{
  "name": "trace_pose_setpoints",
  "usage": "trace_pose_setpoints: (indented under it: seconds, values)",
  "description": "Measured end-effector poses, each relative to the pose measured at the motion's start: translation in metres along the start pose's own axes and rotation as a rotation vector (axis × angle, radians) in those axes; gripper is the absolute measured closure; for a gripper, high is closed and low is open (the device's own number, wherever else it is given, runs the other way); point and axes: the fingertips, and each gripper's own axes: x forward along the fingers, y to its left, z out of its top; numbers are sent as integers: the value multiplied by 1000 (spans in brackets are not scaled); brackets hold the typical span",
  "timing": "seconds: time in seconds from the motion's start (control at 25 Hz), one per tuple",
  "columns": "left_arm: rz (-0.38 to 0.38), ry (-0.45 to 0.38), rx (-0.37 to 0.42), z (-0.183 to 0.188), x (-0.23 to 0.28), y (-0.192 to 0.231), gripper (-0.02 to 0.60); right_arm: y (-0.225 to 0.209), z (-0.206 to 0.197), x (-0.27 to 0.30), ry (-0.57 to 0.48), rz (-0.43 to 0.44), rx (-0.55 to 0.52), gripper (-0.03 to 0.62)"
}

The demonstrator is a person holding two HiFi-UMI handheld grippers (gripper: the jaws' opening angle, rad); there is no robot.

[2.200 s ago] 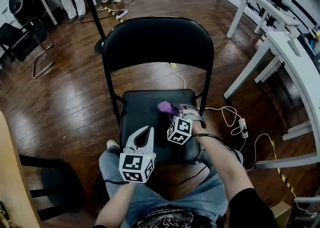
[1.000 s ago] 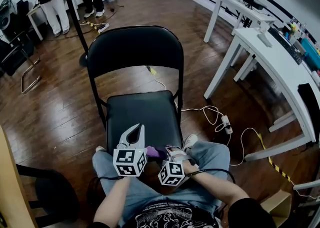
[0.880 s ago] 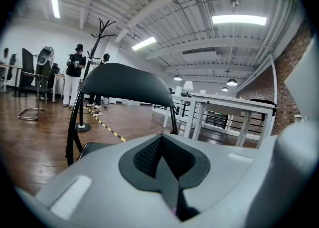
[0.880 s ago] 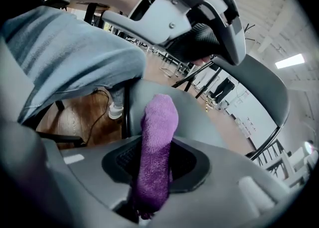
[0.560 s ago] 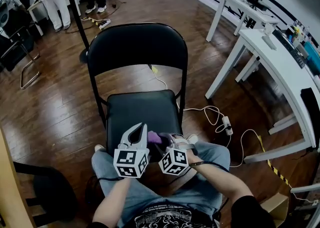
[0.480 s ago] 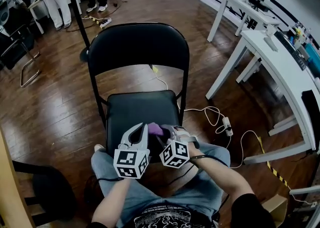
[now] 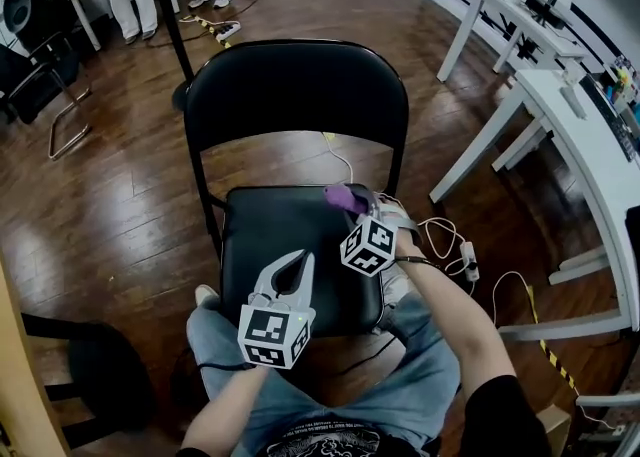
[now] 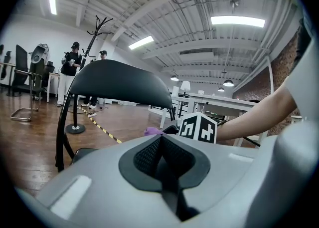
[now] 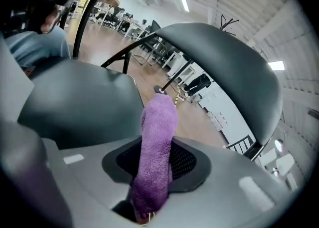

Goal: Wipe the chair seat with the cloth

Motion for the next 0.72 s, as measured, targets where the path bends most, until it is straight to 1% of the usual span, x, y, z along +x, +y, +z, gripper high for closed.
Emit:
trace_pose_setpoints:
  seconds: [0.12, 0.36, 0.72]
  values:
    - [2, 8, -1, -3, 3, 4, 577, -3, -4, 16, 16, 3, -4, 482]
    - [13, 26, -11, -10, 8, 12, 577, 6, -12, 34, 50, 16, -15, 482]
    - [20, 42, -9, -17, 7, 11, 577, 20, -25, 35, 78, 25, -5, 482]
